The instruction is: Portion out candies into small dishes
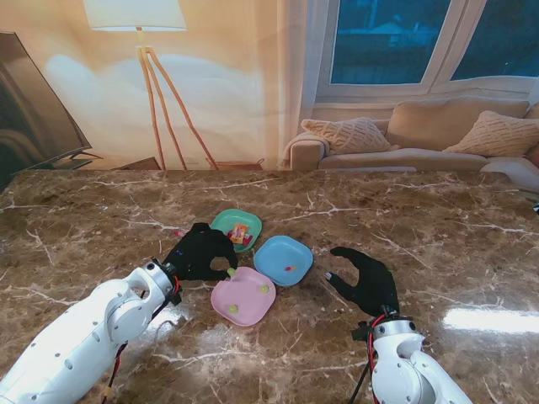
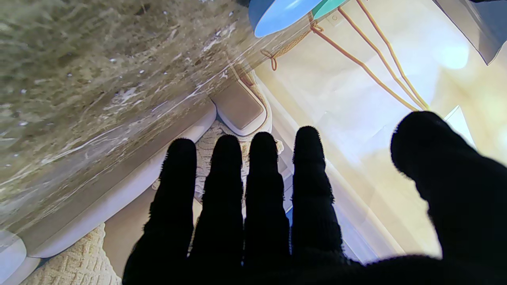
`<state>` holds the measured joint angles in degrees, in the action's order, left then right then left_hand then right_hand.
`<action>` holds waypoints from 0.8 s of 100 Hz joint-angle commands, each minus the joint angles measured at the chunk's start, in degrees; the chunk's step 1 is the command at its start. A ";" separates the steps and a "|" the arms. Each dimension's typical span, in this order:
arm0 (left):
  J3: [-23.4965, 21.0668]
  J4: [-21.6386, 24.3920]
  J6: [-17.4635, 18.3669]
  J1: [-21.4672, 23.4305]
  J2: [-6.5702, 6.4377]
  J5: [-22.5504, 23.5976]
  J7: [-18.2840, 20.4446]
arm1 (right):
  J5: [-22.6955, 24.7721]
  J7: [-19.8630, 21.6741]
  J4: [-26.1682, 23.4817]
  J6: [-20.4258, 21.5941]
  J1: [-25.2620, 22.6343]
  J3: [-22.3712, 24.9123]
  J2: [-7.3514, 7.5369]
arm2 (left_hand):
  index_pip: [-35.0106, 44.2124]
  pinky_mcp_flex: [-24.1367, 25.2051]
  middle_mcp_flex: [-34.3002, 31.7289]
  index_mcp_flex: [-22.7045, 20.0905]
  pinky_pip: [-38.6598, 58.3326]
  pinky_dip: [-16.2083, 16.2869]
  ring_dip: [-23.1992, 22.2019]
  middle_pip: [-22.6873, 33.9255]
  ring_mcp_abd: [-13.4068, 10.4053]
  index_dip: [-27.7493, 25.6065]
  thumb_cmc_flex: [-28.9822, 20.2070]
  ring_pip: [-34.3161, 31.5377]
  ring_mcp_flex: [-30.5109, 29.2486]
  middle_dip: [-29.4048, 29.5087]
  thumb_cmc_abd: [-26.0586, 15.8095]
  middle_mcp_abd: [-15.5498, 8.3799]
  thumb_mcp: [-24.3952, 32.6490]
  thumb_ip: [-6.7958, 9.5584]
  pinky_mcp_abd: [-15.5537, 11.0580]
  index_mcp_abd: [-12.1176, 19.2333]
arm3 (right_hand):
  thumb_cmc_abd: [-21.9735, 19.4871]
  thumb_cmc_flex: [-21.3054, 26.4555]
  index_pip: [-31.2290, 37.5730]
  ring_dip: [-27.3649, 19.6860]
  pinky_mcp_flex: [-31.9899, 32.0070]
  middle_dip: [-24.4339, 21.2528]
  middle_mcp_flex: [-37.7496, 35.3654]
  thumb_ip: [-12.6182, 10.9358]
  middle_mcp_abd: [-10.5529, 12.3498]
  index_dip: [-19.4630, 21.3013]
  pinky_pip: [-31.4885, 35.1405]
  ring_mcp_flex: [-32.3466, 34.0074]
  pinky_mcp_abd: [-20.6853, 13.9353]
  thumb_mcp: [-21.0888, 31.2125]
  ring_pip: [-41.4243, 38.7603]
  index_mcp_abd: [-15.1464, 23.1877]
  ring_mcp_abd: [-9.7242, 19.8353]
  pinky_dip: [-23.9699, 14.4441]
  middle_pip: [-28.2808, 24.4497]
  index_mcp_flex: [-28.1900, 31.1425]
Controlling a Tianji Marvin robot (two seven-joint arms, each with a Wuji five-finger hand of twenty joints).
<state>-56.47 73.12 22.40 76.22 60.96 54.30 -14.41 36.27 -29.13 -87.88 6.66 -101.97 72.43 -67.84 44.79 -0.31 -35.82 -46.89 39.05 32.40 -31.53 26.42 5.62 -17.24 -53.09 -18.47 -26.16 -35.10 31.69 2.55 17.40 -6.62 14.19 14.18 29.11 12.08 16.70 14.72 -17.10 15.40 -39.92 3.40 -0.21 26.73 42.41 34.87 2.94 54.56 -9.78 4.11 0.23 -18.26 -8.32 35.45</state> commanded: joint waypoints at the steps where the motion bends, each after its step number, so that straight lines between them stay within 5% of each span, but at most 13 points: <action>1: 0.72 -0.87 0.28 -0.36 0.53 -0.14 -0.05 | -0.41 0.57 0.58 0.01 -0.57 0.17 -0.10 | 3.84 0.95 -0.87 -2.57 0.32 -0.55 -0.41 0.58 -0.36 -3.14 -3.33 -0.16 0.16 -0.60 -5.57 -0.83 0.54 3.52 0.18 2.08 | -0.35 -1.03 -0.08 0.54 0.56 0.61 -0.33 -0.82 0.36 0.48 -1.30 -1.79 -0.23 0.92 0.35 1.24 -0.68 -1.52 0.16 -0.01; 30: 2.83 -2.43 1.43 -1.66 0.59 -0.63 -0.27 | -0.53 0.35 0.83 0.12 -0.60 0.18 -0.15 | -0.40 1.09 0.02 0.59 0.01 -0.50 -0.24 -0.69 -0.35 2.82 -2.19 0.18 0.52 0.59 -3.28 -0.58 0.43 3.73 0.23 -0.52 | -0.33 -1.06 -0.07 0.55 0.54 0.61 -0.33 -0.79 0.29 0.49 -1.29 -1.78 -0.21 0.91 0.33 1.24 -0.77 -1.58 0.16 -0.01; 80: 1.59 -0.29 2.57 -0.91 -0.04 -0.27 3.42 | -0.56 0.06 1.05 0.06 -0.45 0.04 -0.21 | -9.97 1.38 2.04 4.56 -1.20 -0.57 0.15 -2.21 -0.40 0.39 2.16 1.11 1.71 2.46 -2.01 -0.46 4.07 2.51 0.09 -3.86 | -0.35 -1.06 -0.01 0.55 0.58 0.61 -0.33 -0.80 0.34 0.51 -1.31 -1.83 -0.19 0.92 0.32 1.23 -0.75 -1.62 0.15 0.07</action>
<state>-54.79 72.32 24.71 74.97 61.14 53.76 -11.40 36.02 -29.64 -87.23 6.84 -101.99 72.52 -67.86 37.47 -0.18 -35.77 -43.25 39.05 32.39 -31.53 25.13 5.67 -15.22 -52.97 -18.47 -26.02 -33.58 31.01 2.55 18.77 -4.09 14.19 11.34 29.11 12.08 16.69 14.73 -17.10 15.40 -39.92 3.40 -0.21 26.74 42.41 34.87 2.94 54.56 -9.78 4.11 0.23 -18.88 -8.32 35.45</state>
